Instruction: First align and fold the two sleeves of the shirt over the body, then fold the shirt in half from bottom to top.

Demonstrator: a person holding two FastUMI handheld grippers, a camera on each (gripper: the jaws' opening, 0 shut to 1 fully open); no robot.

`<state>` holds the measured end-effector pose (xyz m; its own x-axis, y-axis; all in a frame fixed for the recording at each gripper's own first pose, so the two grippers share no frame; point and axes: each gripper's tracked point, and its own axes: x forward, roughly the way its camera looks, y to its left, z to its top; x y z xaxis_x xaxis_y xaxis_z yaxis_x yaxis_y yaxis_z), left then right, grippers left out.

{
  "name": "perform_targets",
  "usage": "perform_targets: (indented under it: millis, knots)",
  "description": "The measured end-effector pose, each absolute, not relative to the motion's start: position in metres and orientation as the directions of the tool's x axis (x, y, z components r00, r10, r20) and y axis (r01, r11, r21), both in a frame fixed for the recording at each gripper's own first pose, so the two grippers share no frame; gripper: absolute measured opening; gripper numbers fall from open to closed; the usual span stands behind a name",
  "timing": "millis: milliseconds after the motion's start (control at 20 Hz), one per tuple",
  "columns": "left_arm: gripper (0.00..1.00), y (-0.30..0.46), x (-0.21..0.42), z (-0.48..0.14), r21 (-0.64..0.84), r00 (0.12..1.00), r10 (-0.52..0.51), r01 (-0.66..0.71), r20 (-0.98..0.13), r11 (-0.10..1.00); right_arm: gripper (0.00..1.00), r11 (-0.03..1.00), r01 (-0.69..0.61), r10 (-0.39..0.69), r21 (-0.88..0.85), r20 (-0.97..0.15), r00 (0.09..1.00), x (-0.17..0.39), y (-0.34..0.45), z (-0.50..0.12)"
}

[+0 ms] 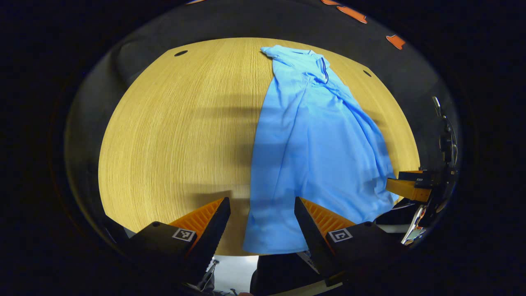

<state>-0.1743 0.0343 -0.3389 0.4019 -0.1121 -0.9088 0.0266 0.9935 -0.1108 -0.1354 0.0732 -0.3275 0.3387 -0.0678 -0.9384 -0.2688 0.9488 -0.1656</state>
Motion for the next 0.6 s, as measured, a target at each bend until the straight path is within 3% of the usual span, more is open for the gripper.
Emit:
perform_targets:
  millis: [300,600]
  knots:
    - [1.0,0.02,-0.207,-0.369,-0.106,0.316,-0.109,0.026,-0.942,0.994,0.99,0.933,-0.296,-0.115,-0.206,-0.948,0.297,-0.153,0.055,-0.346]
    - [0.99,0.022,-0.205,-0.374,0.002,0.291,-0.009,0.038,-0.957,0.999,0.99,0.917,-0.331,-0.123,-0.221,-0.949,0.291,-0.151,0.058,-0.347]
